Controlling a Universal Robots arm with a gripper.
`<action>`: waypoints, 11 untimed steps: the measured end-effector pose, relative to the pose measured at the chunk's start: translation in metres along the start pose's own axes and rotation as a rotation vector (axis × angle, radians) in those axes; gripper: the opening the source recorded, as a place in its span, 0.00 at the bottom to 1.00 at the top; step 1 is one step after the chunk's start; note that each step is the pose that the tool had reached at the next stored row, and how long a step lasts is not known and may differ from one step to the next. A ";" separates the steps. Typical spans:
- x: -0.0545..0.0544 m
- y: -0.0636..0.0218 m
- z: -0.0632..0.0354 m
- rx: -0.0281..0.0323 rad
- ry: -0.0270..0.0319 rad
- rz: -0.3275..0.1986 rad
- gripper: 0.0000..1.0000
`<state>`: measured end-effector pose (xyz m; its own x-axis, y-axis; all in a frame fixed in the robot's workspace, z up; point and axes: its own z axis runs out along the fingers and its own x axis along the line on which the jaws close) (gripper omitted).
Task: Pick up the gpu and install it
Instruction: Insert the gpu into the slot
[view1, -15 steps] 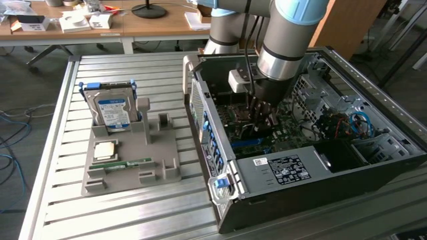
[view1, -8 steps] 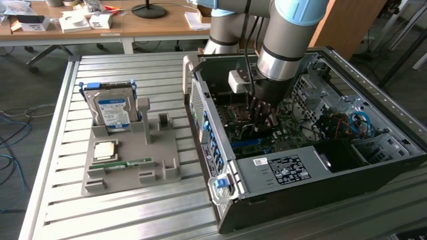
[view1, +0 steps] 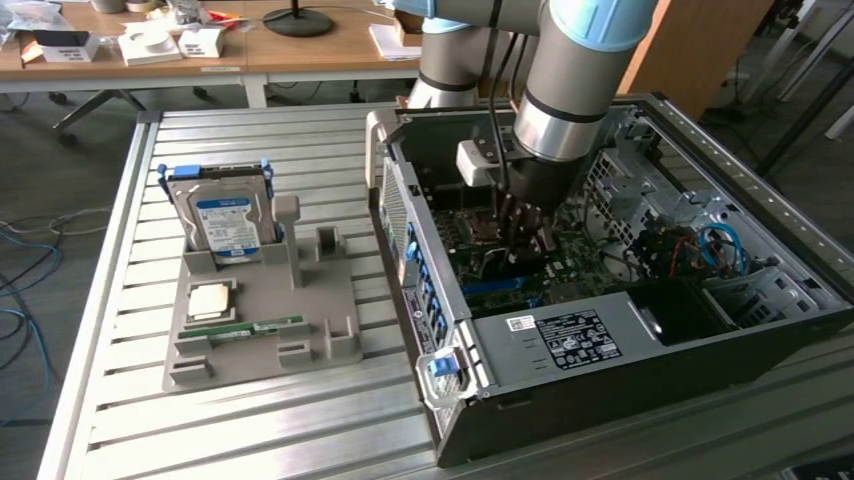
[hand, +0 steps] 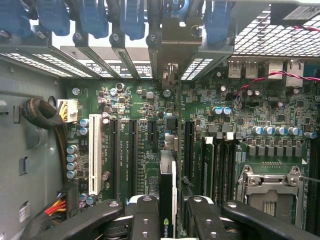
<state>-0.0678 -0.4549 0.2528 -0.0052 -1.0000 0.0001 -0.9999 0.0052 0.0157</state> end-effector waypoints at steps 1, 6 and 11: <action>0.000 0.0000 0.0001 -0.0001 0.0001 0.000 0.27; 0.000 0.0000 0.0014 0.0001 -0.0002 0.000 0.27; 0.000 0.0000 0.0025 -0.0001 0.0002 0.000 0.27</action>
<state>-0.0679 -0.4549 0.2503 -0.0052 -1.0000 0.0003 -0.9999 0.0053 0.0158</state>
